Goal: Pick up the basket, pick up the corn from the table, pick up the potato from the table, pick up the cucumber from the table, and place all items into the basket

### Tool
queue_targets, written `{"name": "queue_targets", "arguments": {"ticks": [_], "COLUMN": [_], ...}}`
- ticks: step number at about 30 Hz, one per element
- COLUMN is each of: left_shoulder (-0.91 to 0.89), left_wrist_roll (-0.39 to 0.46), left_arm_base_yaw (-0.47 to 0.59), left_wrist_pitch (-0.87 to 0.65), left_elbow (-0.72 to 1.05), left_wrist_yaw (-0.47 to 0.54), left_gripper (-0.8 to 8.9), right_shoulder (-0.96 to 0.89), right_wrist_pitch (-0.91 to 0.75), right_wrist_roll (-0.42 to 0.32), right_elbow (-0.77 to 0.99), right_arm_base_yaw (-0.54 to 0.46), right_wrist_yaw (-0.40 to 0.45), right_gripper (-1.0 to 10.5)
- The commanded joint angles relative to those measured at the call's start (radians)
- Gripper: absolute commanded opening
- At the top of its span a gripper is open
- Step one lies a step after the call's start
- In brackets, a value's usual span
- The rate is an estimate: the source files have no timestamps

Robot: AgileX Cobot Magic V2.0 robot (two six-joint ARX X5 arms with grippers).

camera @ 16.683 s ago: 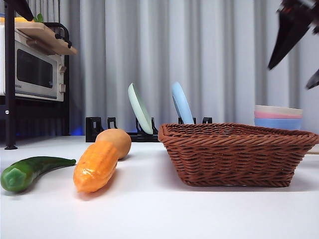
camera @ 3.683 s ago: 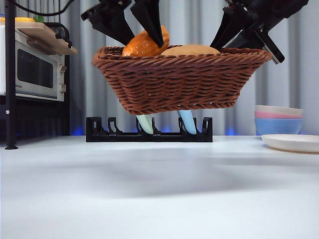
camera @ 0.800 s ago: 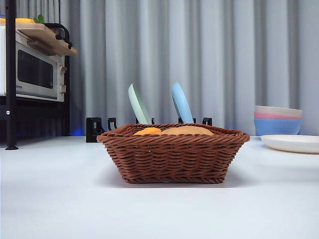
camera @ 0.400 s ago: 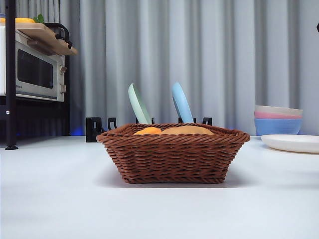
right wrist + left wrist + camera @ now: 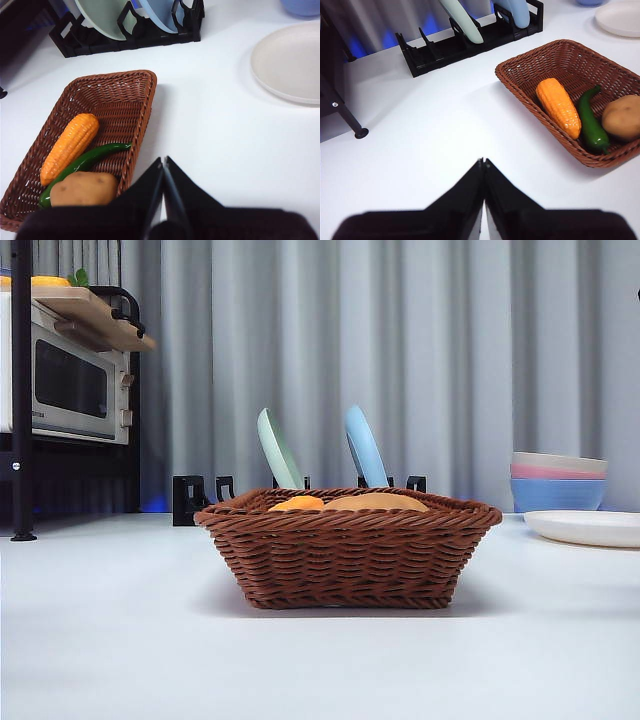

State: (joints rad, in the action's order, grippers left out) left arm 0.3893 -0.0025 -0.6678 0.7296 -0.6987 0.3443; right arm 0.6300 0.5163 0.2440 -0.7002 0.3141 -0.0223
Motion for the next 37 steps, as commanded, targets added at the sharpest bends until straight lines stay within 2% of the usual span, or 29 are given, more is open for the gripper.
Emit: {"name": "queue_targets", "arguments": {"ticks": [1,5,9,13,20,28,37], "left_shoulder": [-0.031,-0.091,-0.166,-0.226,-0.319,-0.388,-0.385], "left_wrist_roll": [0.0,0.006,0.001,-0.017,-0.039,-0.038,-0.03], "left_arm_base_yaw": [0.042,0.163,0.323,0.453,0.533,0.539,0.539], "left_wrist_pitch": [-0.039,-0.28,-0.545,-0.65,-0.646,-0.542,-0.546], "left_elbow": [0.026,0.159,0.373,0.536,0.664,0.695,0.695], "left_wrist_yaw": [-0.017,-0.129,-0.245,-0.384,-0.404,-0.399,-0.397], "left_gripper": [-0.03,-0.03,-0.03,-0.03,-0.03,-0.03,-0.03], "right_shoulder": [-0.002,-0.002,-0.002,-0.002,-0.002,-0.002,-0.002], "right_wrist_pitch": [-0.007,-0.006,-0.006,-0.006,-0.006,-0.006,-0.006], "right_wrist_roll": [0.009,0.01,0.01,0.009,0.009,0.01,0.009], "right_elbow": [0.001,0.001,0.001,0.001,0.001,0.001,0.001], "right_arm_base_yaw": [0.0,0.0,-0.001,0.0,-0.001,-0.001,0.0], "right_wrist_yaw": [0.003,0.003,0.004,0.003,0.003,0.003,0.003], "right_gripper": [0.0,0.0,0.0,0.0,0.0,0.0,0.0]}}
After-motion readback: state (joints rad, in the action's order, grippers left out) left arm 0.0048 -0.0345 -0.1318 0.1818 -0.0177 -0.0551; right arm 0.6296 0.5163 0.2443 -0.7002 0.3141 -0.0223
